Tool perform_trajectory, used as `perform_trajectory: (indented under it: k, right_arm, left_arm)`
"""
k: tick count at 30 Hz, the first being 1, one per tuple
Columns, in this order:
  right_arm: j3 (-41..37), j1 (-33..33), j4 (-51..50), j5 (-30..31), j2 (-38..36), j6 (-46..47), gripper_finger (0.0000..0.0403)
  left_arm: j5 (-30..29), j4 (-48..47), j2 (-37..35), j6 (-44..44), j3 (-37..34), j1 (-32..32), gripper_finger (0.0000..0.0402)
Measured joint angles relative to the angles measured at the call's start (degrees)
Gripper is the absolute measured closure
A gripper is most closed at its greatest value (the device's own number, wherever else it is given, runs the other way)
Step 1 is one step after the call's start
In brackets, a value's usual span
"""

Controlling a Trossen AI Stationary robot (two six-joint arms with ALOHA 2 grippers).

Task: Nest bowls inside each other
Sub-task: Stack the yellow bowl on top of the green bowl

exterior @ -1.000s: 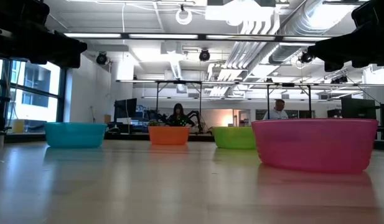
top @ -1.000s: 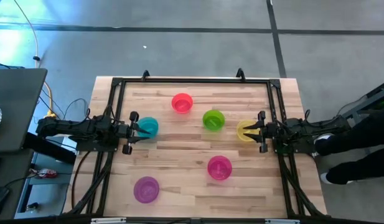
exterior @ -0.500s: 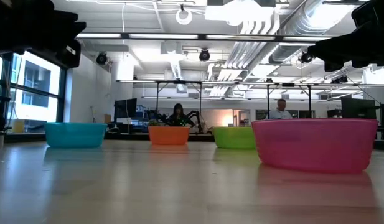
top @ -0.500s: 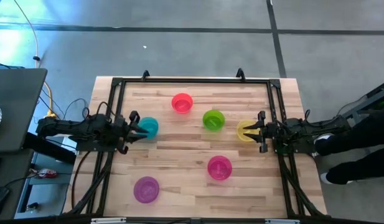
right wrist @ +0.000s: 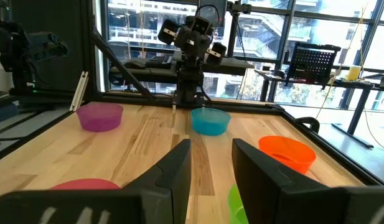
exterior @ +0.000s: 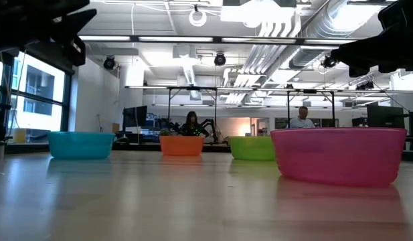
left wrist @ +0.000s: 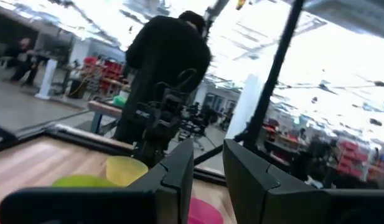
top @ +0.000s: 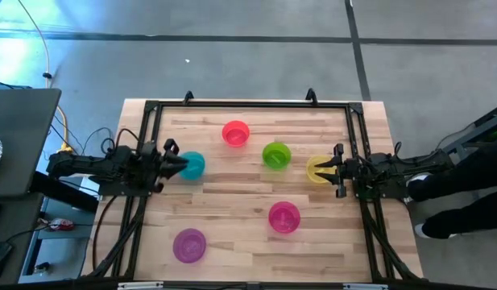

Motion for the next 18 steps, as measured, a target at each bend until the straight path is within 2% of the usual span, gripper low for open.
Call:
perform_trajectory:
  k: [6, 12, 18]
  right_arm:
    - [0.0, -0.02, 0.02, -0.02, 0.0, 1.86, 0.0295]
    - [0.0, 0.0, 0.26, -0.02, 0.01, 7.75, 0.0295]
    - [0.01, 0.0, 3.08, 0.42, 0.02, 11.71, 0.0295]
  left_arm:
    - [-6.19, 0.27, 0.21, -3.63, 0.0, 0.0, 0.0326]
    - [-6.0, -0.35, 0.21, 1.75, 0.0, 0.0, 0.0326]
    - [-4.99, -1.77, 0.21, 1.95, 0.0, 0.0, 0.0326]
